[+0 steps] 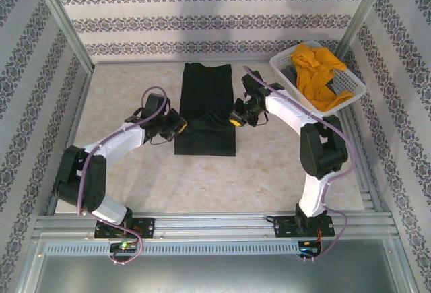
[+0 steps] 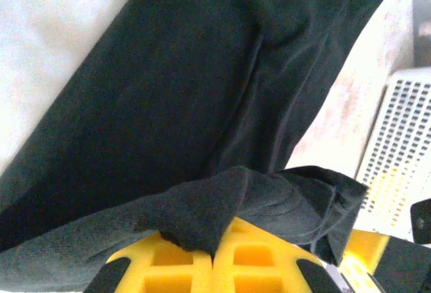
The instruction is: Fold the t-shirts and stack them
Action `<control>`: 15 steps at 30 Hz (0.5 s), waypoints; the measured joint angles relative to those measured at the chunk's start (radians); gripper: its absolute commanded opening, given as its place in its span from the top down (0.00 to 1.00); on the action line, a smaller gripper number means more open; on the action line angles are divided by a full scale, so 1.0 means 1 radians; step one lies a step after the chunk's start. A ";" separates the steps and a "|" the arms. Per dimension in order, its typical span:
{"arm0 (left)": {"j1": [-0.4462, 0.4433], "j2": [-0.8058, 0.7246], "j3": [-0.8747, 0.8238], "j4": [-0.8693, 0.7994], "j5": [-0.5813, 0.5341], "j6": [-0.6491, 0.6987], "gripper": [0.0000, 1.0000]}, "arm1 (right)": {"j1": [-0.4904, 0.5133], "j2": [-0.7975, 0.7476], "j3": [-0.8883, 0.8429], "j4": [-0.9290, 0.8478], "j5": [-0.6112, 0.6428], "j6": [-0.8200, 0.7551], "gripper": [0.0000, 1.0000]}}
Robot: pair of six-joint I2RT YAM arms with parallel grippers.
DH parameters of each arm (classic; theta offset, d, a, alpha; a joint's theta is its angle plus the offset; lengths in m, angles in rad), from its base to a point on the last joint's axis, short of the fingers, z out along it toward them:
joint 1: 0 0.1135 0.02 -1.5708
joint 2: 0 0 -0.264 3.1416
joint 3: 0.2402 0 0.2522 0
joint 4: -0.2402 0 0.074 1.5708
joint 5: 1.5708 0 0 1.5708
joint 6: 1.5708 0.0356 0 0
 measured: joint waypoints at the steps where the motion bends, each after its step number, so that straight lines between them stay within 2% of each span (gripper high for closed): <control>1: 0.013 0.026 0.022 0.006 0.008 0.010 1.00 | -0.002 0.027 0.030 -0.001 0.000 -0.005 1.00; 3: 0.029 0.071 0.060 0.018 0.023 0.021 0.99 | -0.010 0.069 0.078 -0.004 0.000 -0.008 1.00; 4: 0.036 0.101 0.081 0.024 0.028 0.027 0.96 | -0.013 0.093 0.106 -0.005 0.000 -0.008 1.00; 5: 0.042 0.131 0.101 0.033 0.035 0.035 0.87 | -0.018 0.119 0.136 -0.007 0.000 -0.008 0.92; 6: 0.046 0.154 0.116 0.040 0.042 0.040 0.75 | -0.020 0.140 0.161 -0.011 0.000 -0.010 0.76; 7: 0.051 0.184 0.130 0.050 0.050 0.047 0.64 | -0.025 0.169 0.192 -0.016 -0.002 -0.012 0.65; 8: 0.058 0.215 0.144 0.062 0.057 0.055 0.56 | -0.030 0.196 0.220 -0.018 -0.004 -0.015 0.57; 10: 0.072 0.264 0.163 0.079 0.073 0.065 0.44 | -0.040 0.233 0.248 -0.014 -0.003 -0.029 0.49; 12: 0.087 0.278 0.161 0.089 0.071 0.072 0.41 | -0.053 0.241 0.249 -0.023 0.002 -0.043 0.46; 15: 0.105 0.239 0.116 0.101 0.071 0.083 0.43 | -0.073 0.220 0.231 -0.019 0.016 -0.055 0.45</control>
